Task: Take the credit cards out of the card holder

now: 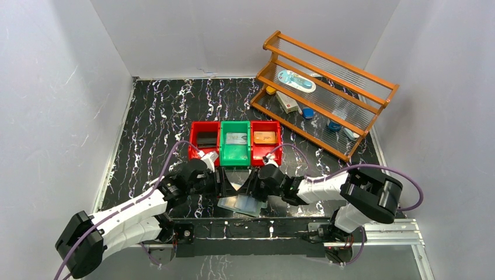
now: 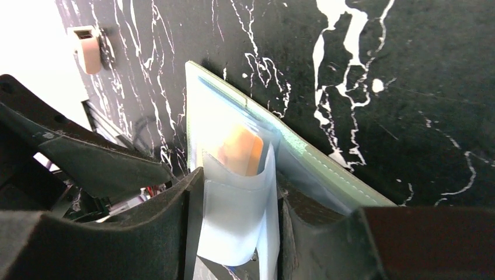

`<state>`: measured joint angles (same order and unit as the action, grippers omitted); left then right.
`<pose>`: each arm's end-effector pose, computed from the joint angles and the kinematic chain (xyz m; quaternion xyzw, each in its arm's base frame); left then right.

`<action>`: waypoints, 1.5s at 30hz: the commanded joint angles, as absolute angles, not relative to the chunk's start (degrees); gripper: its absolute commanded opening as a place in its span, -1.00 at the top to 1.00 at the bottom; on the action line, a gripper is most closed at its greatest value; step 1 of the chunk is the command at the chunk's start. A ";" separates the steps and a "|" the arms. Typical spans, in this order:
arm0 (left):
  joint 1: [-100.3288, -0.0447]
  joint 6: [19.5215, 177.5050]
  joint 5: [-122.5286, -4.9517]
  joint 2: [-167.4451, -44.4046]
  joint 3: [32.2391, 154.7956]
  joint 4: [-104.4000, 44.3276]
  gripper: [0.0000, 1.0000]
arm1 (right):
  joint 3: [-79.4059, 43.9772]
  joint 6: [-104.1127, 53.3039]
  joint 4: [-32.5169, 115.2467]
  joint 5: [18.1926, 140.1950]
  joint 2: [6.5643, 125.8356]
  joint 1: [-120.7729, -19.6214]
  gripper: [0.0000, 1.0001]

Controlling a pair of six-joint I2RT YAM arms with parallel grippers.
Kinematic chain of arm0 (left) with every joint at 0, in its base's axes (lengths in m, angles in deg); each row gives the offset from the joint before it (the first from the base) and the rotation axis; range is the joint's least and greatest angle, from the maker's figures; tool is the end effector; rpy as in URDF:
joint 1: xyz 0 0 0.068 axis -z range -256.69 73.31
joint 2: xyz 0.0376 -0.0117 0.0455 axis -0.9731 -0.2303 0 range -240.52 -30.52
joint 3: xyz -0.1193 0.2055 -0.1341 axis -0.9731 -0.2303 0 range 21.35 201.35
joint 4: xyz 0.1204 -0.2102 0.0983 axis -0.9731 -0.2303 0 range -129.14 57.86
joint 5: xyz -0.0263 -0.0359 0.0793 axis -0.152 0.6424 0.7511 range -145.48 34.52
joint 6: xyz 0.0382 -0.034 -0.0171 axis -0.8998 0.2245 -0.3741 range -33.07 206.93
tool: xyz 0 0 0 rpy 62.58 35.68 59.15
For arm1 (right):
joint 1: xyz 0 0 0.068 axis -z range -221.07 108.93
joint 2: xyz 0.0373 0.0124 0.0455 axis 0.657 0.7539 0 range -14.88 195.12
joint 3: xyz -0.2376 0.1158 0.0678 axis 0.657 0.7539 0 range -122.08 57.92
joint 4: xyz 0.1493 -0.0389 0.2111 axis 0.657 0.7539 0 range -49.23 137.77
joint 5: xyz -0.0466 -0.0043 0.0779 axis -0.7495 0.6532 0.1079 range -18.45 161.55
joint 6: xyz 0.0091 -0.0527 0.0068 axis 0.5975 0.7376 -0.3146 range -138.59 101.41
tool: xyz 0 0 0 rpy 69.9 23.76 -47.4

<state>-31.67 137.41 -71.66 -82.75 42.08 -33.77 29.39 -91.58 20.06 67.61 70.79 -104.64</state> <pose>0.1268 -0.1408 0.1862 0.0255 0.8728 -0.4322 0.2254 0.1231 0.2420 0.1386 0.0887 0.8879 0.4070 0.1952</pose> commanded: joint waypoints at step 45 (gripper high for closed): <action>-23.60 127.81 -78.70 -100.16 50.75 -26.05 -0.23 | 27.47 -92.41 49.36 54.85 49.12 -100.75 -0.24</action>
<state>-24.35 130.75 -87.07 -106.53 47.81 -19.21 27.33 -92.08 45.48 58.19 54.02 -101.01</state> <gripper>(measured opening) 0.617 0.655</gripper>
